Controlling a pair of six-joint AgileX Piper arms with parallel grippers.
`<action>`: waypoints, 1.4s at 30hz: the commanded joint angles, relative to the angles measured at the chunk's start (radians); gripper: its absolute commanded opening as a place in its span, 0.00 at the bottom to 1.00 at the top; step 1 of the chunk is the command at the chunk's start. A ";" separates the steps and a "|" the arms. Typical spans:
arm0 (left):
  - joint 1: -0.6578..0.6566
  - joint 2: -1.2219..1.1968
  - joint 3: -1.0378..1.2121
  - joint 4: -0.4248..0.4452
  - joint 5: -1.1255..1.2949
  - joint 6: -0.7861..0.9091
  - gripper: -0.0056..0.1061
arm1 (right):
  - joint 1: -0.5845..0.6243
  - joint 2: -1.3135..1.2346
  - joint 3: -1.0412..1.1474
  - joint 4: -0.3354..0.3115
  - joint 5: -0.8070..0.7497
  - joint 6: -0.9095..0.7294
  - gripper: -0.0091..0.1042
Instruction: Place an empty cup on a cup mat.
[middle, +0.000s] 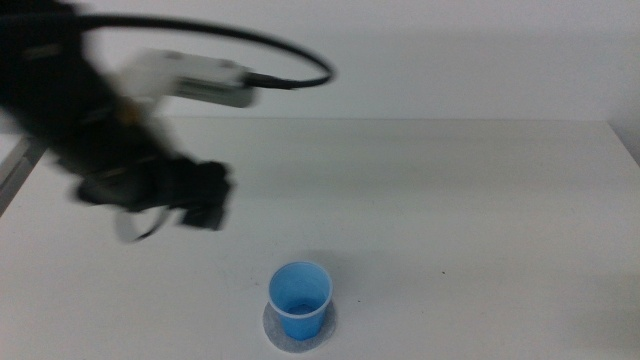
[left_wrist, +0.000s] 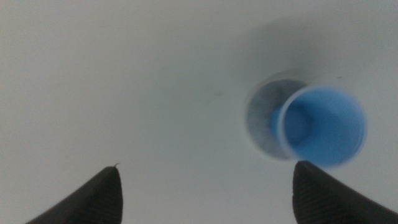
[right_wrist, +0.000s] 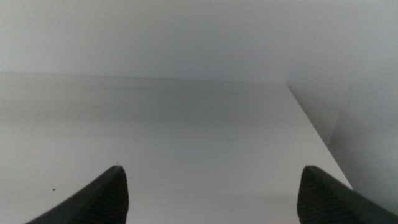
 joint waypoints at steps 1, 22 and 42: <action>0.002 -0.155 0.089 0.096 0.002 -0.086 0.89 | 0.002 -0.005 0.003 -0.007 -0.007 -0.004 0.90; 0.413 -1.203 1.092 0.212 -0.997 -0.169 0.89 | 0.003 -0.005 0.003 -0.007 -0.007 -0.004 0.90; 0.418 -1.348 1.193 -0.098 -0.957 0.180 0.89 | 0.003 -0.005 0.003 -0.007 -0.007 -0.004 0.90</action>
